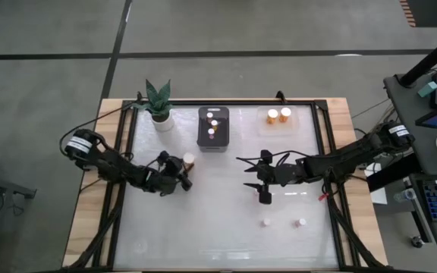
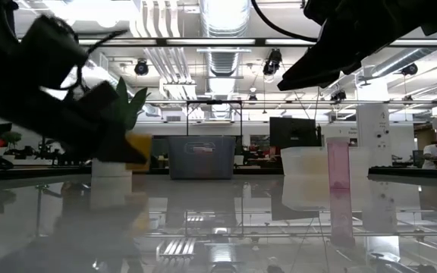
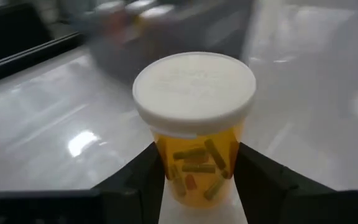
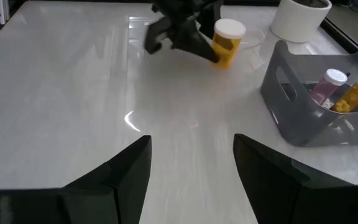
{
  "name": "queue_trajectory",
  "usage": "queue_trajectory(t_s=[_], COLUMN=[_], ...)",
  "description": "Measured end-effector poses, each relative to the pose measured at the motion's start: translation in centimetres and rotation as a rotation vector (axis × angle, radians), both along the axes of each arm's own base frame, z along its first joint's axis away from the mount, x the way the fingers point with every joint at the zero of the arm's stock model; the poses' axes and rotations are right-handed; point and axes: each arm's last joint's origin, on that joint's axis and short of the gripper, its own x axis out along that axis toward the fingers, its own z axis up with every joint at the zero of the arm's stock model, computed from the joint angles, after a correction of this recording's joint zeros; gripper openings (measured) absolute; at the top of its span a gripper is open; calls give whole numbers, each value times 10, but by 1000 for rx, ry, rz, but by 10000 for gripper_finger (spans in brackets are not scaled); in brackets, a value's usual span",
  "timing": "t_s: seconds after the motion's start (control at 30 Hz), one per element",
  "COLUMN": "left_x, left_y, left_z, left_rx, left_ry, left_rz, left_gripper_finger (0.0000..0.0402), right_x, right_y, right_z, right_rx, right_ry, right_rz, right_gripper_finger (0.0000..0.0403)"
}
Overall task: Pick and place medicine bottles into bin by pill shape (circle, oval)
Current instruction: Put the large orange pill bottle into the transparent bin
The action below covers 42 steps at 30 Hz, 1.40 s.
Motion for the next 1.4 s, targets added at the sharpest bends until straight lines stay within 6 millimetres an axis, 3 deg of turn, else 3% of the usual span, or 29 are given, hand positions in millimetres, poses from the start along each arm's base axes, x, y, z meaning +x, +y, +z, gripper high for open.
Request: queue_trajectory(t_s=[0.17,0.33,0.53,0.8,1.07,1.23,1.4], left_x=[18,31,49,63,63,63,63], left_y=[-9,-15,-20,-26,-26,-26,-26], left_z=[36,72,93,98,98,98,98], left_rx=[2,68,108,105,119,126,135], left_ry=[-48,-75,-42,-18,-6,0,5], left_rz=[-188,-270,-301,-346,-362,-364,-369], left_gripper_finger=[146,146,146,146,146,146,146], right_x=[4,9,15,23,28,29,46], right_y=[1,2,4,6,8,8,13], right_z=[8,20,39,69,91,100,102], right_rx=[13,25,13,-64,-103,-71,-76], right_ry=[-24,-40,-25,-75,-112,-111,-104], right_rz=[-4,-7,-3,28,60,40,41], right_gripper_finger=[219,219,219,219,215,258,321])
